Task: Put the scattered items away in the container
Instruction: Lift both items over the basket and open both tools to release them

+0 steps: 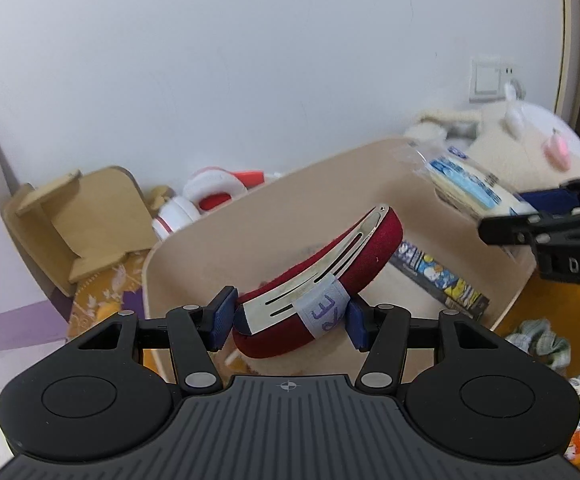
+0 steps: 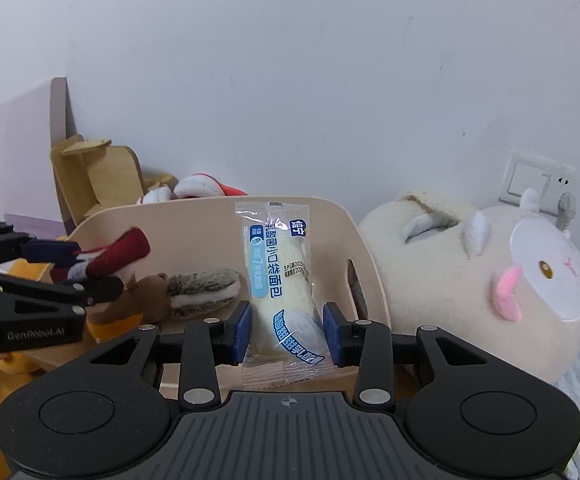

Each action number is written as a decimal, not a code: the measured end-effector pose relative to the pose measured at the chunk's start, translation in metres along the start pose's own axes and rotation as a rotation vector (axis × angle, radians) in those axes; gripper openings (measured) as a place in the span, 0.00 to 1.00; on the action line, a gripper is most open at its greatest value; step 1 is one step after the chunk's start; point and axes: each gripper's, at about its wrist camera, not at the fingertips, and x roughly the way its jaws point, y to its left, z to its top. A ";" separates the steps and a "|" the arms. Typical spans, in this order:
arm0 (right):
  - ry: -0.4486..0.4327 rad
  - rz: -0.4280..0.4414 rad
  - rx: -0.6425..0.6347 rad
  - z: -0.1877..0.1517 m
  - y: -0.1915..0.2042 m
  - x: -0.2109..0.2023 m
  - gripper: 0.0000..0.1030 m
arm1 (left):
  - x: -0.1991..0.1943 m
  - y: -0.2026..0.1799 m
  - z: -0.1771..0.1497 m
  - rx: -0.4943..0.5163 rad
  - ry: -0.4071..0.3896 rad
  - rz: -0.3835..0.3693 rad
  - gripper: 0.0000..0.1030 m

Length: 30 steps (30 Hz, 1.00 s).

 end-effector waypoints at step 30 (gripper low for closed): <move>0.017 -0.042 -0.022 -0.009 0.004 0.019 0.78 | -0.003 -0.005 -0.015 -0.011 -0.045 0.048 0.78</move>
